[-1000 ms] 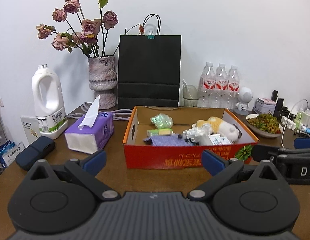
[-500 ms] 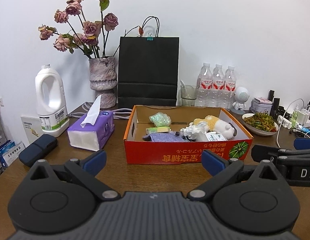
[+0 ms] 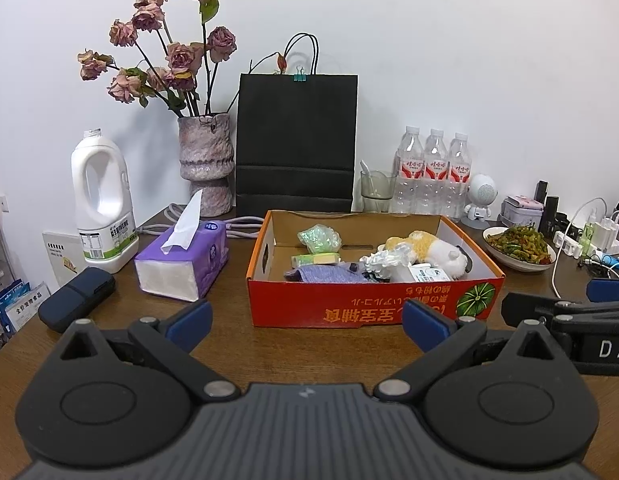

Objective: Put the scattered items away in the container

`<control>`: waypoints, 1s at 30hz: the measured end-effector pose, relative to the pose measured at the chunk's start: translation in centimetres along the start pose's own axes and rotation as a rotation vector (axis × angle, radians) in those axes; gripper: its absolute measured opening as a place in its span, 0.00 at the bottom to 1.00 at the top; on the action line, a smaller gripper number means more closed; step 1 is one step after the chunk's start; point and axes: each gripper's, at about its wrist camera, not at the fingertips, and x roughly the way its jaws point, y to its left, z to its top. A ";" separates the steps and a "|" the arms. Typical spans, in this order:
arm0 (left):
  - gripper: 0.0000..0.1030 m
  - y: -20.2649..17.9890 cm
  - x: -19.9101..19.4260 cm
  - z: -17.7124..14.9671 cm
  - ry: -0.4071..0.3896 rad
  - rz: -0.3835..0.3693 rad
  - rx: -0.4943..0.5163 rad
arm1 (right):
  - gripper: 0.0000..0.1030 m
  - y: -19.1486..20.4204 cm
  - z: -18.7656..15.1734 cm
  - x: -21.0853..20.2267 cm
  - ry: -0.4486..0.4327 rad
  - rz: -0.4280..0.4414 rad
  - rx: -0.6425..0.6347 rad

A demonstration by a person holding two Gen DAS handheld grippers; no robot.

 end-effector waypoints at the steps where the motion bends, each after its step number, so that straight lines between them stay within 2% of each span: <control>1: 1.00 0.0 0.0 0.0 0.000 0.001 0.001 | 1.00 0.0 0.0 0.0 0.001 0.000 0.000; 30: 1.00 0.1 0.3 -0.9 0.016 0.006 0.008 | 1.00 -0.1 -0.6 0.4 0.028 0.001 -0.001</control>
